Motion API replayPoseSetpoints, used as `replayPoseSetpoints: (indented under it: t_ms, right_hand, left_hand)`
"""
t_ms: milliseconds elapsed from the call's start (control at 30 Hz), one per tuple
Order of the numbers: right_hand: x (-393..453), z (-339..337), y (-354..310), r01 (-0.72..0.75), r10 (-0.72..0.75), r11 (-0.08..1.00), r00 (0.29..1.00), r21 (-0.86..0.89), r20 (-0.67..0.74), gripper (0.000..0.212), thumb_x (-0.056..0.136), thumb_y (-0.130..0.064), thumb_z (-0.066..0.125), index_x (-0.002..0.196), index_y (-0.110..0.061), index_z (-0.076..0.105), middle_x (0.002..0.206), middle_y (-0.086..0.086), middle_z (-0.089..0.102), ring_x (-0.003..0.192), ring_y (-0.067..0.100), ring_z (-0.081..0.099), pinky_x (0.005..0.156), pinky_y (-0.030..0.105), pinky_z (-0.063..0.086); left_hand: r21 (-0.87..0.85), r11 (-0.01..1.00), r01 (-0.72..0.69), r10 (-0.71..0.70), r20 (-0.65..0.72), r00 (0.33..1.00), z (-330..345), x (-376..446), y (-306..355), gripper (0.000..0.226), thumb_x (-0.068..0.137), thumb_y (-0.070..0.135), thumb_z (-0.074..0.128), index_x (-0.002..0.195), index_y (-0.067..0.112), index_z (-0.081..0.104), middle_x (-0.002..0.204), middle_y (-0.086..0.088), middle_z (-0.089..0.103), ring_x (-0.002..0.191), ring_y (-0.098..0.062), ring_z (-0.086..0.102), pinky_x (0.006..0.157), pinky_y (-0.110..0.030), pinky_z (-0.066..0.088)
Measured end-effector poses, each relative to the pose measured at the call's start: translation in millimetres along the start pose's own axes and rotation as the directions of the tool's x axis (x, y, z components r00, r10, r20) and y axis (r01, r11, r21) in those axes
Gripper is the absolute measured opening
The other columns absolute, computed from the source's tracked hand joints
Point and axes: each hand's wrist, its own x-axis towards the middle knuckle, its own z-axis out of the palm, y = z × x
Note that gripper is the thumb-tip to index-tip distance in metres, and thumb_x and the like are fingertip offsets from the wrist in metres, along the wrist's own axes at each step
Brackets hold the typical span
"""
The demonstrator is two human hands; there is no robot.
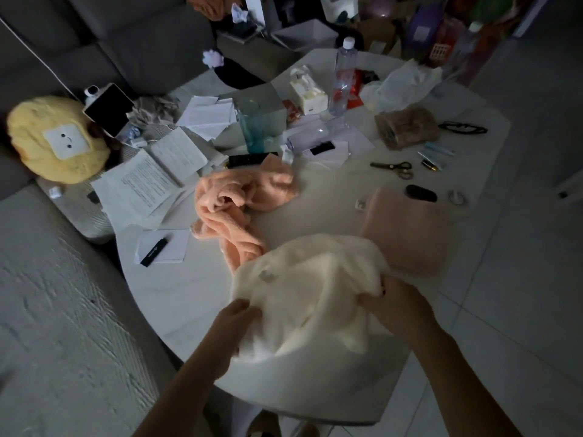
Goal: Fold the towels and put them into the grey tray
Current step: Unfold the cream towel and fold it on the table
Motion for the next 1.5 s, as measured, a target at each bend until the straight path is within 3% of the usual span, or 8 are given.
replayPoseSetpoints:
  t_ms: [100,267,467,600,767,1067,1300,1500]
  right_hand:
    - [2.7,17.9,7.5,-0.067,0.085,0.992,0.981,-0.109,0.173,0.021,0.075,-0.044,0.059,0.075,-0.023,0.059,0.087,0.001,0.062,0.090,0.025,0.064,0.073,0.031,0.045]
    - [5.7,33.5,-0.6,0.057,-0.066,0.985,0.997,-0.164,-0.050,0.048,0.084,-0.048,0.055,0.125,-0.023,0.051,0.125,0.006,0.053,0.111,0.029,0.054,0.088,0.036,0.044]
    - [17.5,53.7,-18.5,0.041,-0.022,0.993,0.986,-0.113,0.164,0.068,0.085,-0.053,0.058,0.145,-0.031,0.032,0.140,0.006,0.046,0.124,0.030,0.051,0.099,0.039,0.042]
    - [6.0,60.2,7.1,0.047,-0.021,0.978,0.992,-0.205,0.127,0.041,0.091,-0.039,0.050,0.132,-0.031,0.048,0.117,0.003,0.056,0.110,0.026,0.058,0.092,0.035,0.045]
    - [-12.4,45.1,48.7,-0.023,0.041,0.967,0.997,-0.254,0.065,0.027,0.095,-0.032,0.045,0.119,-0.034,0.057,0.106,-0.002,0.051,0.101,0.022,0.061,0.086,0.032,0.043]
    - [-19.3,52.4,37.6,-0.161,0.161,0.986,0.987,0.039,0.012,0.059,0.095,-0.035,0.052,0.149,-0.032,0.029,0.143,0.005,0.036,0.118,0.026,0.054,0.094,0.036,0.047]
    - [-29.6,69.1,33.7,-0.100,0.102,0.990,0.995,-0.095,0.014,0.044,0.098,-0.035,0.045,0.142,-0.037,0.043,0.130,0.000,0.048,0.110,0.022,0.057,0.091,0.033,0.047]
    - [-19.0,68.3,24.9,-0.053,0.050,0.998,0.991,-0.021,-0.124,0.043,0.095,-0.031,0.052,0.138,-0.035,0.049,0.127,-0.003,0.046,0.102,0.018,0.059,0.082,0.024,0.044]
  left_hand:
    - [0.182,0.979,0.095,-0.083,-0.071,0.994,5.1,5.7,-40.1,0.022,0.086,0.027,0.060,0.105,0.019,0.066,0.101,-0.010,0.067,0.090,-0.029,0.066,0.077,-0.040,0.056]
    - [0.331,0.940,-0.085,0.175,-0.251,0.952,-2.9,21.9,-59.4,0.031,0.092,0.021,0.064,0.123,0.020,0.062,0.119,-0.010,0.064,0.086,-0.015,0.065,0.065,-0.024,0.052]
    - [0.230,0.968,-0.099,0.176,-0.346,0.921,1.2,71.3,-10.1,0.051,0.090,0.033,0.067,0.132,0.012,0.046,0.124,-0.019,0.061,0.105,-0.034,0.061,0.090,-0.044,0.053]
    - [0.067,0.997,-0.047,0.063,-0.252,0.966,1.6,93.5,32.1,0.067,0.074,0.067,0.066,0.114,0.015,0.053,0.099,-0.012,0.068,0.073,-0.027,0.067,0.057,-0.033,0.052]
    - [0.249,0.959,-0.136,0.171,-0.124,0.977,20.5,113.5,58.7,0.035,0.083,0.009,0.065,0.114,0.019,0.054,0.108,-0.014,0.066,0.056,-0.027,0.063,0.043,-0.028,0.049]
    - [0.679,0.543,-0.495,0.677,-0.005,0.736,41.9,121.0,70.8,0.043,0.084,0.004,0.059,0.124,0.021,0.057,0.120,-0.013,0.055,0.099,-0.034,0.059,0.083,-0.046,0.053]
    - [0.887,0.123,-0.444,0.260,0.403,0.877,72.4,167.4,95.6,0.037,0.085,0.034,0.066,0.120,0.027,0.057,0.121,-0.004,0.067,0.113,-0.028,0.062,0.091,-0.035,0.045]
    - [0.748,0.416,-0.517,0.601,0.200,0.774,45.5,180.1,115.1,0.023,0.071,0.011,0.067,0.090,0.018,0.057,0.097,-0.005,0.057,0.097,-0.033,0.058,0.079,-0.039,0.041]
